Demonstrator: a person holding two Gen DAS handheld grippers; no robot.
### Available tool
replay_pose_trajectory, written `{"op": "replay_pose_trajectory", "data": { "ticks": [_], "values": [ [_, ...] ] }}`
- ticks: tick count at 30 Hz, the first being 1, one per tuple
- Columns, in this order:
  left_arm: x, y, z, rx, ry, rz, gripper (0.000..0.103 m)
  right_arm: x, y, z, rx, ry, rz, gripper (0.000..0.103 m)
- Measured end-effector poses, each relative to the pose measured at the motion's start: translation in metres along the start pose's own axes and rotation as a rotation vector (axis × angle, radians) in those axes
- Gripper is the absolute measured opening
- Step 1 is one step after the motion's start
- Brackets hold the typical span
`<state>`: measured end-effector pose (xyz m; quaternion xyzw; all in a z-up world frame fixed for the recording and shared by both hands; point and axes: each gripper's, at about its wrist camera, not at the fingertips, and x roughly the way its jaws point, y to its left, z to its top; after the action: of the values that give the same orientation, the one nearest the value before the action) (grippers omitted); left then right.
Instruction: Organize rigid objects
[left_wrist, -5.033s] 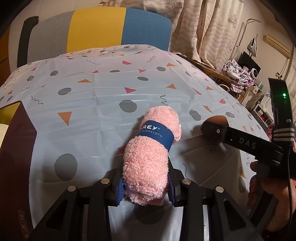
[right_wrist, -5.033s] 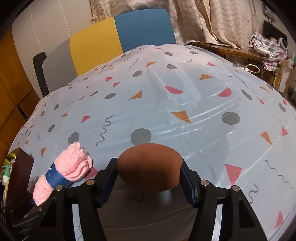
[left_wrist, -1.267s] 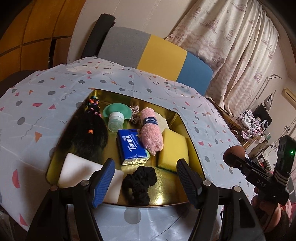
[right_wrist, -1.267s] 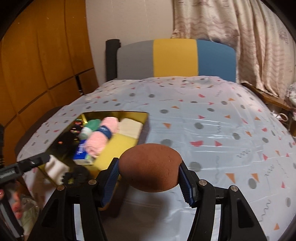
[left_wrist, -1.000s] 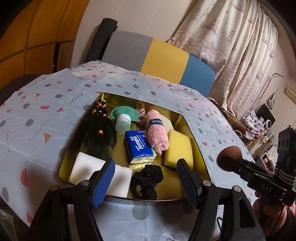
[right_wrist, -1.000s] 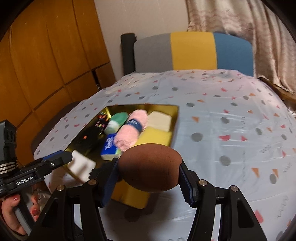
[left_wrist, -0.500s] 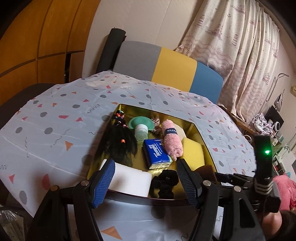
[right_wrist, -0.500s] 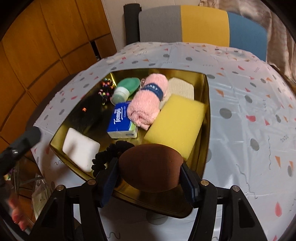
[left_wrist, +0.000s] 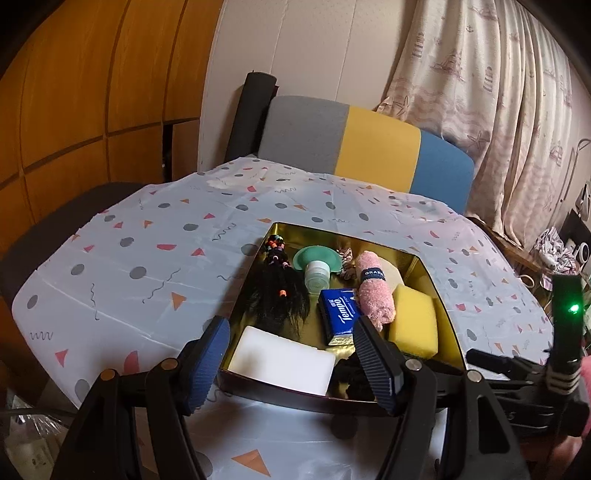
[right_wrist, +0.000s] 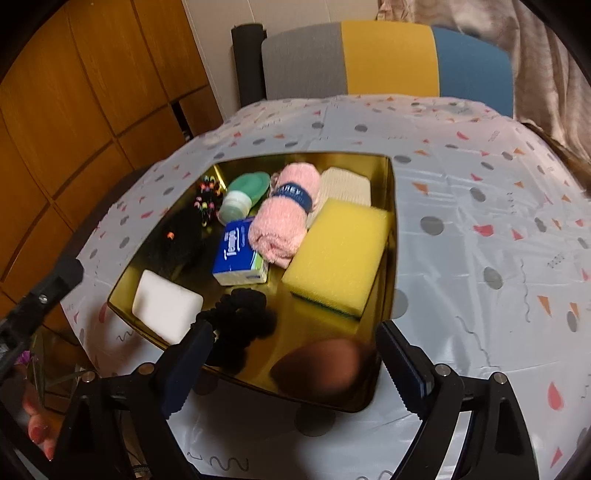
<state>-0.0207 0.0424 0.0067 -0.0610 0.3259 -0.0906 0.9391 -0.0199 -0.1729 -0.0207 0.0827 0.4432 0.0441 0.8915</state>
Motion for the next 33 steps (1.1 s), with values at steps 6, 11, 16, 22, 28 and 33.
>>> {"op": "replay_pose_trajectory", "data": {
  "ticks": [6, 11, 16, 22, 28, 33],
  "values": [
    [0.000, -0.005, 0.000, 0.002, 0.028, 0.026, 0.070, -0.016, -0.010, 0.002, 0.021, -0.048, -0.021, 0.097],
    [0.000, -0.009, 0.000, 0.016, 0.031, 0.070, 0.070, -0.026, -0.018, 0.004, 0.045, -0.071, -0.038, 0.101],
    [0.001, -0.010, 0.002, 0.017, 0.046, 0.096, 0.070, -0.034, -0.008, 0.010, 0.017, -0.083, -0.076, 0.103],
    [0.000, -0.005, 0.011, -0.020, 0.045, 0.191, 0.070, -0.037, 0.009, 0.014, -0.040, -0.079, -0.138, 0.103],
    [-0.009, -0.009, 0.014, 0.022, 0.008, 0.301, 0.070, -0.038, 0.017, 0.016, -0.026, -0.073, -0.152, 0.103],
    [-0.012, -0.016, 0.020, 0.067, 0.038, 0.290, 0.070, -0.039, 0.022, 0.024, 0.016, -0.060, -0.165, 0.103]
  ]
}}
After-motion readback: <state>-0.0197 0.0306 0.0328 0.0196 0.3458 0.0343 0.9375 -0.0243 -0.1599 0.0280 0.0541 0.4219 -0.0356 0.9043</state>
